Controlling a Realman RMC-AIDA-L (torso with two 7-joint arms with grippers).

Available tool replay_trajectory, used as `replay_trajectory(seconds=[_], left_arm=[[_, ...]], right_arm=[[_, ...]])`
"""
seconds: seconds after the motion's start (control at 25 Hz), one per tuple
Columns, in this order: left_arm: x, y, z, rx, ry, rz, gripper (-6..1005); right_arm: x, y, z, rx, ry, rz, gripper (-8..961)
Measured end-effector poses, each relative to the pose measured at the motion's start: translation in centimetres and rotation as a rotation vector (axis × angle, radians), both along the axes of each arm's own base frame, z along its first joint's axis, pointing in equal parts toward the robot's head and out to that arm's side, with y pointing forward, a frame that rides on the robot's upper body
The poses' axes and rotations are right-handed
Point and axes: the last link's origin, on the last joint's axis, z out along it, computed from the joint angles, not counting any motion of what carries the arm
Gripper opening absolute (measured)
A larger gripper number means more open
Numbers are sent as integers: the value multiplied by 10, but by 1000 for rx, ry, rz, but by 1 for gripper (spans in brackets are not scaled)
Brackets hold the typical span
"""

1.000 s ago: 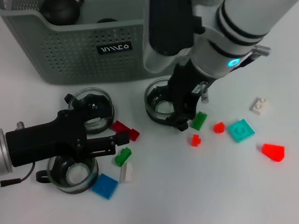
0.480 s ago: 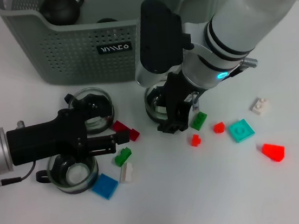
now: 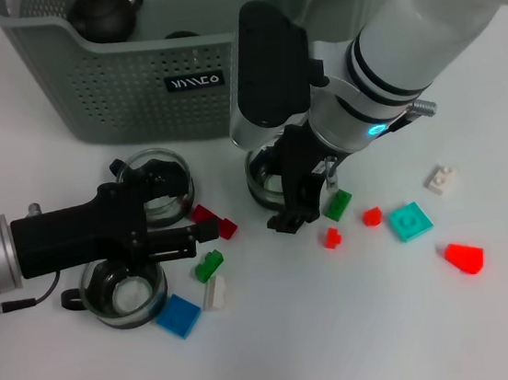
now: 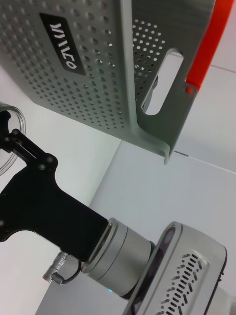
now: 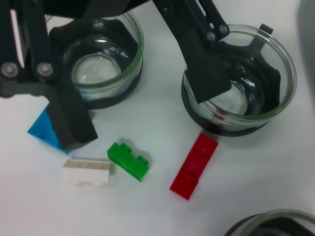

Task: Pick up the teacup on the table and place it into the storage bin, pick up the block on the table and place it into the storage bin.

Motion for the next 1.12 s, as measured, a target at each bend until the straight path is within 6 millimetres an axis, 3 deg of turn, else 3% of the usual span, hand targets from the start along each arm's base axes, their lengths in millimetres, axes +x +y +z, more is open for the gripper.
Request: replay_trajectory(seconds=[0.16,0.72,1.12], left_arm=[[0,0,0,0,0,1,877],[-1,-1,0,1,1,4,878],[-2,-2,0,3,3,7,877]], right_arm=[[3,0,-2,-3,-15,-2,796],[6,-3,-7,0,-33,4,683],[4,-5,-1,-15,-27,-15,216]])
